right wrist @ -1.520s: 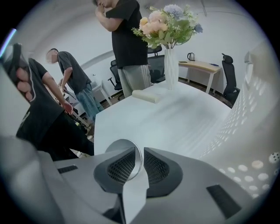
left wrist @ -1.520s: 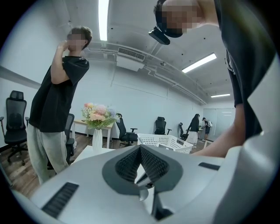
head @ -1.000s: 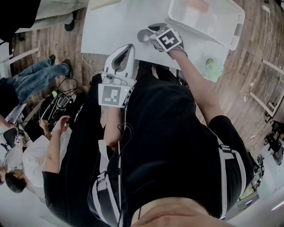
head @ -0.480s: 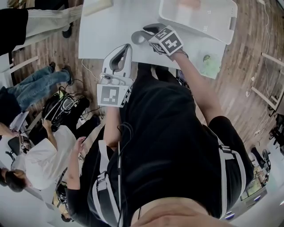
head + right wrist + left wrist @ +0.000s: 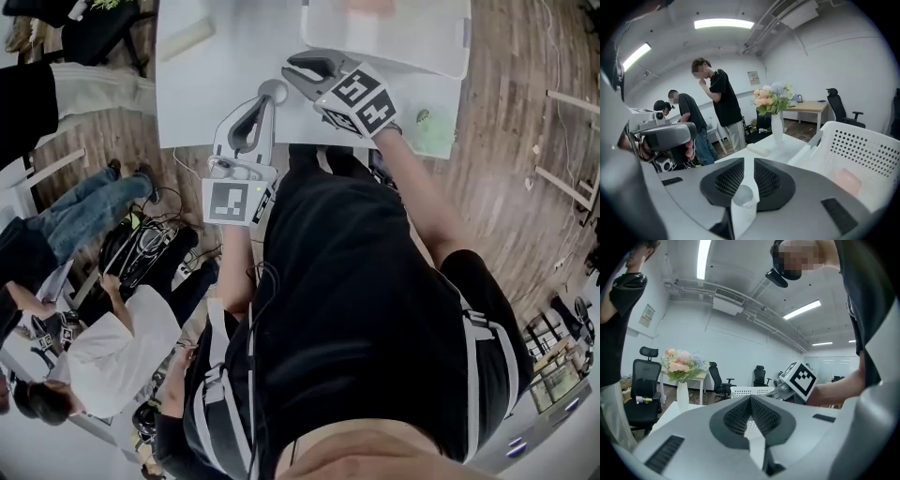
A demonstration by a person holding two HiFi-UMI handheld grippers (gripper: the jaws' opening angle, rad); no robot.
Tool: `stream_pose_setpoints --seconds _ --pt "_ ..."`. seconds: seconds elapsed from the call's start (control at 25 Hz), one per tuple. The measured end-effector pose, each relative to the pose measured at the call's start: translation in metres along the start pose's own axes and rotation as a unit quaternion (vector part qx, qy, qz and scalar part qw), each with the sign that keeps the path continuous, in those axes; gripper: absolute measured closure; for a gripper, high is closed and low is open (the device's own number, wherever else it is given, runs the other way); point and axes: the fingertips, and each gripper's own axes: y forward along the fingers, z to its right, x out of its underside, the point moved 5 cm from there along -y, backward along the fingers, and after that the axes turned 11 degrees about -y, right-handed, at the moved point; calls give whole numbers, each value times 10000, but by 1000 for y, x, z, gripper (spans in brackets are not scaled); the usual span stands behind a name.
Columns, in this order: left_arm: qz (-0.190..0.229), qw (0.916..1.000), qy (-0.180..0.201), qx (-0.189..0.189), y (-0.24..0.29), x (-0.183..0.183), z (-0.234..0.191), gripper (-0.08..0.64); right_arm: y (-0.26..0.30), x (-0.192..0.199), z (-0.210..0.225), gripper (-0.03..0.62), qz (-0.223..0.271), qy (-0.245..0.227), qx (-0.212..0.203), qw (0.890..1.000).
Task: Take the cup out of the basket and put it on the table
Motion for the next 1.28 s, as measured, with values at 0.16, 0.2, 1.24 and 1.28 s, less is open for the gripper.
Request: stream_pose_setpoints --seconds 0.16,0.2,1.24,1.28 --pt "-24 9996 118 250 20 -5 18 540 -36 -14 11 529 441 8 234 9987" --pt "-28 9994 142 309 24 -7 21 540 -43 -16 14 529 536 1 294 9981" --pt "-300 9892 429 1372 112 -15 79 540 -172 12 71 529 1340 300 1728 9753" --pt "-312 9888 432 1395 114 -15 82 540 -174 13 74 529 1286 293 1752 9757"
